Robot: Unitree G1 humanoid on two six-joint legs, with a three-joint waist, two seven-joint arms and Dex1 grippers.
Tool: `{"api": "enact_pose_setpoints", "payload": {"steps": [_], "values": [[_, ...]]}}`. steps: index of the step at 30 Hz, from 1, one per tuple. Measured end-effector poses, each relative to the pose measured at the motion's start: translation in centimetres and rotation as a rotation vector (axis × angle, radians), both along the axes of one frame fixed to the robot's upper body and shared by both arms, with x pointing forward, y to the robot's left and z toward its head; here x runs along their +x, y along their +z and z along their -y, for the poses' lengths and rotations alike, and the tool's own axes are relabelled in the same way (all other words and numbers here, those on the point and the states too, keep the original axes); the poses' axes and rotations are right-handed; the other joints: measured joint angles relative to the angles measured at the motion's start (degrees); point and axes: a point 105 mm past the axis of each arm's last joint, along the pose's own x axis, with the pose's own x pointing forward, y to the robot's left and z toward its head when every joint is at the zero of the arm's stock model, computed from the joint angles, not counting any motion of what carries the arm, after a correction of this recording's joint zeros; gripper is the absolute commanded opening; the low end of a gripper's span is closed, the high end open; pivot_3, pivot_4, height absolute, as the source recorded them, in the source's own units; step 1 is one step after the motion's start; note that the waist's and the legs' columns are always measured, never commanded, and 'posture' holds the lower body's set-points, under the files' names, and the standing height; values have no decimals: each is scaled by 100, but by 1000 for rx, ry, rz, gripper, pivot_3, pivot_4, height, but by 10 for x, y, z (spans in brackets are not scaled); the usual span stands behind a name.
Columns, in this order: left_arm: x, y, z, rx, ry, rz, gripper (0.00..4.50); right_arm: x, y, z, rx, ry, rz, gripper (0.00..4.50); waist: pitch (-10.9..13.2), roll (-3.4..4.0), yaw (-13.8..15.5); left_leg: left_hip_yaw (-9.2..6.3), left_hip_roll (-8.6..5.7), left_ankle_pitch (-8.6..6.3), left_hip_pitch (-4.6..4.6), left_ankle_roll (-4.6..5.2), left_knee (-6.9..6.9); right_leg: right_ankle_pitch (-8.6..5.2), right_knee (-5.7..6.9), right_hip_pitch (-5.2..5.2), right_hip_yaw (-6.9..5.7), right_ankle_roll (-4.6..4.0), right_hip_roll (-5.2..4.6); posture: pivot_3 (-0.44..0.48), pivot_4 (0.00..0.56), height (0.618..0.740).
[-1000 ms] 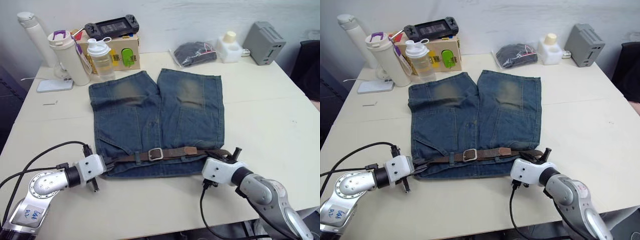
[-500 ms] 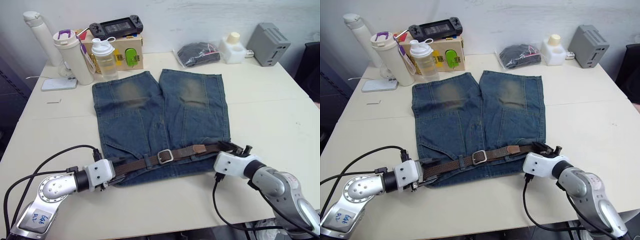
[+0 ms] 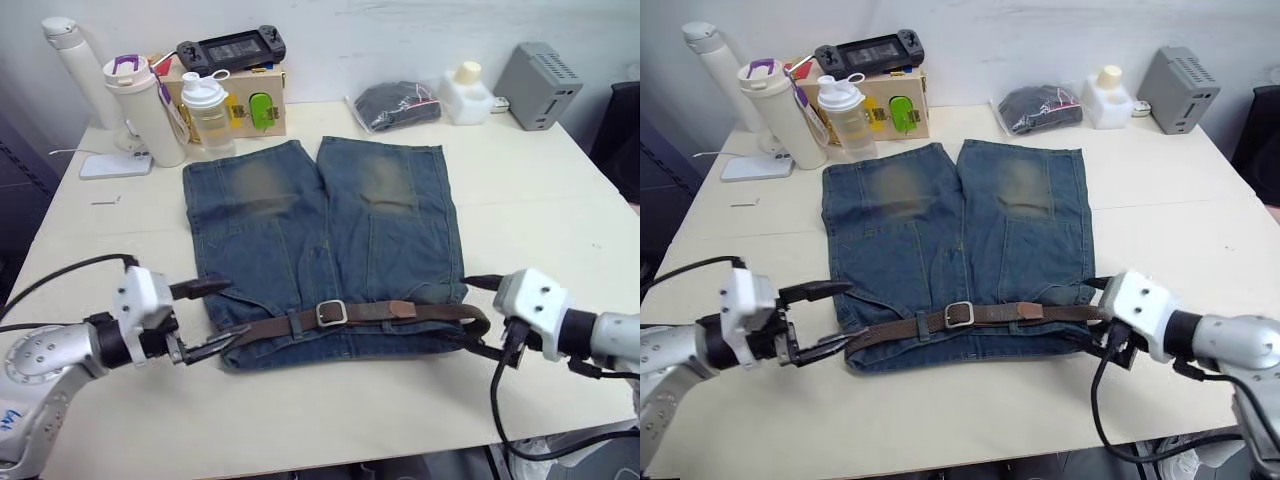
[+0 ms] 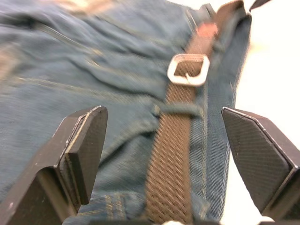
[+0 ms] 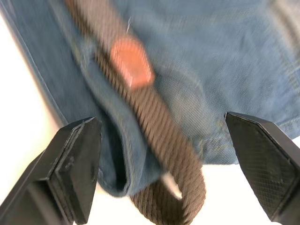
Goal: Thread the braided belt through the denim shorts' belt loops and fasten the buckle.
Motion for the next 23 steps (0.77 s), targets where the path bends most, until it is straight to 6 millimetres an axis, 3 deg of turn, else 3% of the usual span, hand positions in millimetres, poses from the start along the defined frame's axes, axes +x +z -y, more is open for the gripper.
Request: {"api": "enact_pose_setpoints", "payload": {"steps": [2, 4, 23], "values": [[3, 18, -2, -48, 8, 27, 4249, 9, 30, 4, 99, -27, 74, 4475, 0, 1, 0, 0, -1, 0, 0, 0, 0, 1, 0, 0, 0, 1, -1, 0, 150, 690], [7, 27, -5, -57, 29, 46, 4249, 12, 43, 6, 145, -45, 102, 4475, 0, 0, 14, -8, -1, 0, -1, -1, -9, 0, -4, 0, -4, 1, 2, 0, 150, 690], [13, 11, -3, -63, 88, 27, 4249, 18, 7, 12, 169, -160, -15, 4475, 1, -1, 15, -5, -11, 7, -11, -2, -3, 9, -9, -1, 2, 17, 4, 0, 150, 690]]}}
